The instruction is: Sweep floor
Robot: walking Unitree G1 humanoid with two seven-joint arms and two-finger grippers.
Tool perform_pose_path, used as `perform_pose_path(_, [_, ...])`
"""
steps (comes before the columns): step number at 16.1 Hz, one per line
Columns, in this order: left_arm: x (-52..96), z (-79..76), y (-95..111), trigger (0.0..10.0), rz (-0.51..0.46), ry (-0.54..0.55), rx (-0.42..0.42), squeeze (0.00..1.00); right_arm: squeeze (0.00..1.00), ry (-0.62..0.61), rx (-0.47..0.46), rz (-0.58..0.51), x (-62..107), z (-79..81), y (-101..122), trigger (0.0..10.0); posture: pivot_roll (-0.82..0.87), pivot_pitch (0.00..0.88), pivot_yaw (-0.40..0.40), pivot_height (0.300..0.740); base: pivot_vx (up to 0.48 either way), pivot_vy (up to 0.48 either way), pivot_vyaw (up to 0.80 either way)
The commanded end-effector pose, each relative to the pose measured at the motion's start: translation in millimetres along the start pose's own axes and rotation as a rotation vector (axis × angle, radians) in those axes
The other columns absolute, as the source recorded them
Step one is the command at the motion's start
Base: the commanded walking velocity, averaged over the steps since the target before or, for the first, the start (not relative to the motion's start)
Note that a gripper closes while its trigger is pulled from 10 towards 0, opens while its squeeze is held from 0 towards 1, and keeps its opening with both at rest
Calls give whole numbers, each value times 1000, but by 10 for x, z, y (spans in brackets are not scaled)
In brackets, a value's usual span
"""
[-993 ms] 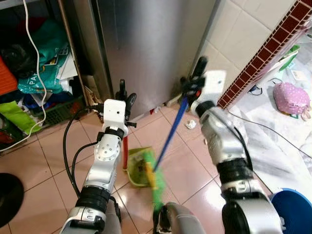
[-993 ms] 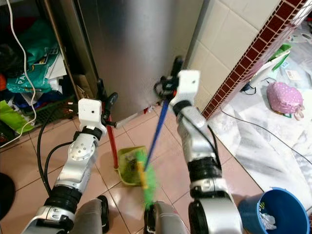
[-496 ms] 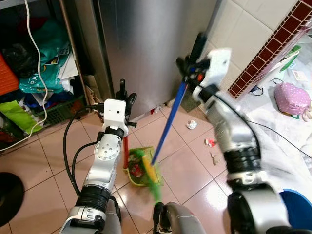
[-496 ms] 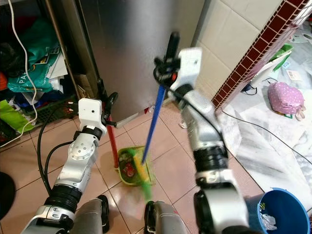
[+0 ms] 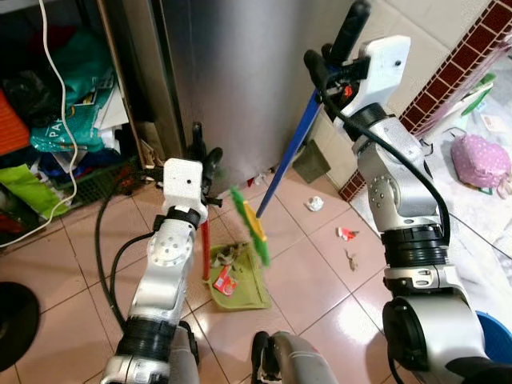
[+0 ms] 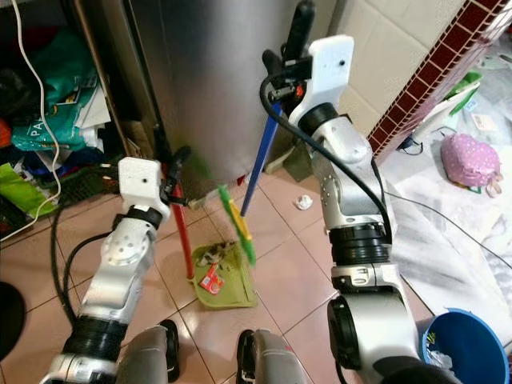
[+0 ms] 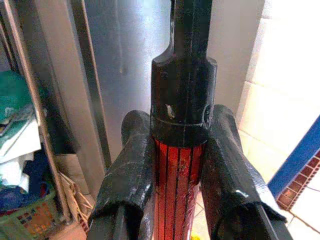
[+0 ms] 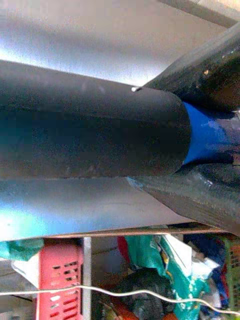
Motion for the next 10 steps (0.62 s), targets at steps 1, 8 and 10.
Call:
perform_pose_path(1, [11, -67, 143, 10000, -47, -26, -2, 0, 0, -6, 89, -5, 32, -42, 15, 10000, -29, 178, -83, 740, 0, 0, 0])
perform_pose_path(8, [272, 104, 270, 10000, -56, -10, -25, 0, 0, -36, 174, 127, 356, 257, -504, 10000, 9, 139, -58, 740, 0, 0, 0])
perform_pose_path(10, [305, 96, 275, 10000, -43, -19, -22, 0, 0, -155, 168, 177, 418, 175, -624, 10000, 24, 149, -65, 740, 0, 0, -400])
Point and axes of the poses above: a point about 5 cm out from each wrist's last joint towards the gripper, its own x axis pointing back from the gripper into the wrist, its own y axis along the axis of the wrist's last joint, z = x × y, the point moved 4 cm from there along -x, pointing out of the wrist towards the gripper, and after that the axes turned 15 degrees about x, right-handed, at the moved point
